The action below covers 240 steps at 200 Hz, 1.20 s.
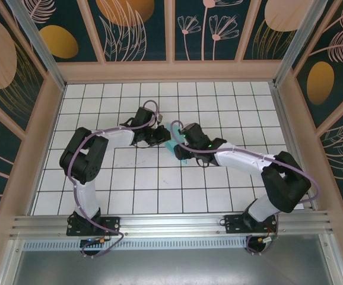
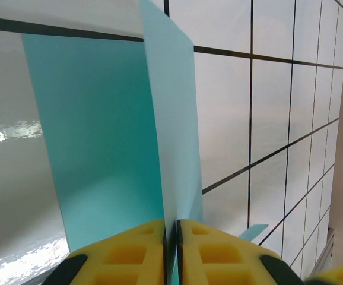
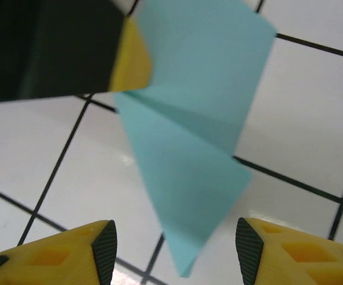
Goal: Fold a paper plane with a square sheet of paper (fold left side to right side)
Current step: Fourth fold the wing at the center of the table.
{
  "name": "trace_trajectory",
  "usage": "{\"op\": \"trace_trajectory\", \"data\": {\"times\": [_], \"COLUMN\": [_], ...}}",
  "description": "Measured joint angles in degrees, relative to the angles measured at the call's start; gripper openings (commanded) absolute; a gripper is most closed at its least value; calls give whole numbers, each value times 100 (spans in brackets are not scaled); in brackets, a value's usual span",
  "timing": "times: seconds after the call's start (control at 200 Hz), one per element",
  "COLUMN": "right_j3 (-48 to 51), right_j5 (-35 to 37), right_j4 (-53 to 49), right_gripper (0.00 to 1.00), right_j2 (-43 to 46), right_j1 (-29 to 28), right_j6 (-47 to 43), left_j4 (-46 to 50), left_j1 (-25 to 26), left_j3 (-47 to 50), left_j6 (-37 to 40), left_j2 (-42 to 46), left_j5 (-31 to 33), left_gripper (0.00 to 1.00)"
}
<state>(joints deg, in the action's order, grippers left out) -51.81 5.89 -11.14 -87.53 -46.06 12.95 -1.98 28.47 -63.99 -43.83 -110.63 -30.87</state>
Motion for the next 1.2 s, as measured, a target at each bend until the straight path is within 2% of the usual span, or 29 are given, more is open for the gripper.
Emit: {"op": "trace_trajectory", "data": {"times": [0.155, 0.35, 0.766, 1.201], "right_j3": [-173, -328, -472, -509], "right_j5": [627, 1117, 1272, 1244], "right_j4": [17, 17, 26, 48], "right_gripper": [58, 58, 52, 34], "right_j2": [-516, -1056, -1405, -1488], "right_j1": [-348, -501, -516, -514], "right_j6": [50, 46, 42, -15], "left_j4": [-2, 0, 4, 33], "left_j1": [4, 4, 4, 4], "left_j3": [0, 0, -55, -92], "left_j6": [-9, -22, -22, -17], "left_j2": [0, 0, 0, 0], "left_j5": [-2, -4, -20, -17], "left_gripper": [16, 16, 16, 20]}}
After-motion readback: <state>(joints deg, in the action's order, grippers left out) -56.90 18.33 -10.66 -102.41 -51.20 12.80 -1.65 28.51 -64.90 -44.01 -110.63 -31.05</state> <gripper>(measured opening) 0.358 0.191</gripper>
